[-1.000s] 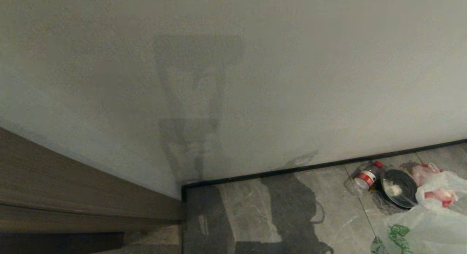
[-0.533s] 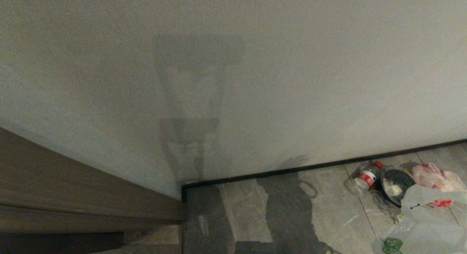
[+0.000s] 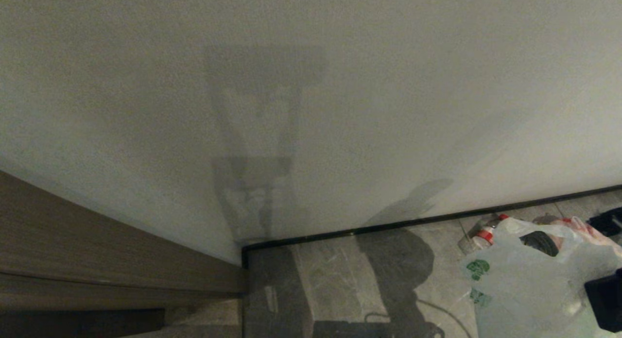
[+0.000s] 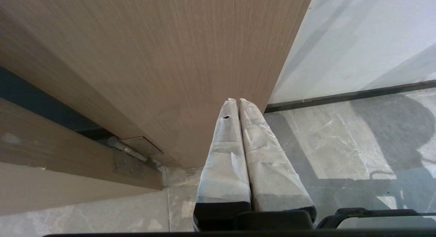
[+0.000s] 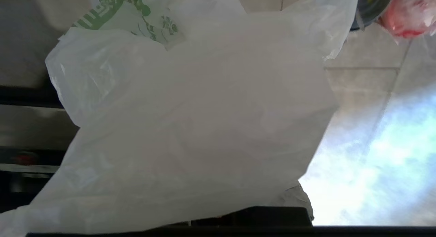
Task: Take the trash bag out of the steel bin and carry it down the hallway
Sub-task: Put the trash bag at the door
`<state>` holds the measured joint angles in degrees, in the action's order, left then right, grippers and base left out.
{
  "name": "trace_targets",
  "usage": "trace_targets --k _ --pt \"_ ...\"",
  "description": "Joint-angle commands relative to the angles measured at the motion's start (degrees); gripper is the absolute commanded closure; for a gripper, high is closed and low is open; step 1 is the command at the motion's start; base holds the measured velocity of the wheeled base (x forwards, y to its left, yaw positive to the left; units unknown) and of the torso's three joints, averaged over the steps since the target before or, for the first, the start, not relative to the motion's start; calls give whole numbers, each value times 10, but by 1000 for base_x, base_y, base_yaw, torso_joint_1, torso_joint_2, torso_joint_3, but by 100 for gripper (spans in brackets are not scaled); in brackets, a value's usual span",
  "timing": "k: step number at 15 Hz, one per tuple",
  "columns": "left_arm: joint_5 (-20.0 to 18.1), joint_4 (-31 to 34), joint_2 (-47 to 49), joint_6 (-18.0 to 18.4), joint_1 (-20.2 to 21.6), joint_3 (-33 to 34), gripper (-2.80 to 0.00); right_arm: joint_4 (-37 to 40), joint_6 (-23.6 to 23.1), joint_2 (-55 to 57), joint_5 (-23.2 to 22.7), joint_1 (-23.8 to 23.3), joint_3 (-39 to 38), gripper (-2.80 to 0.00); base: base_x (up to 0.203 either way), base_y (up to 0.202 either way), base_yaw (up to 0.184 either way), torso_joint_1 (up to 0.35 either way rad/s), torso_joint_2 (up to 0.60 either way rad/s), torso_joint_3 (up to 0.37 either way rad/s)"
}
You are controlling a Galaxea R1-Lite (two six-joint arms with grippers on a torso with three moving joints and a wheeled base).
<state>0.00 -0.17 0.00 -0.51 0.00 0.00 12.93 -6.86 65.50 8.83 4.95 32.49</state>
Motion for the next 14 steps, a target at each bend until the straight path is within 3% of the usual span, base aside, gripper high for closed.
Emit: trace_targets --k 1,7,11,14 --pt "0 0 0 0 0 0 0 -25 -6 102 17 8 -10 0 0 0 0 0 0 0" --pt "0 0 0 0 0 0 0 -94 -25 221 63 52 -27 0 0 0 0 0 0 0" --pt "0 0 1 0 0 0 0 -239 -27 337 114 87 -52 0 0 0 0 0 0 0" --pt "0 0 0 0 0 0 0 -306 -28 390 136 100 -62 0 0 0 0 0 0 0"
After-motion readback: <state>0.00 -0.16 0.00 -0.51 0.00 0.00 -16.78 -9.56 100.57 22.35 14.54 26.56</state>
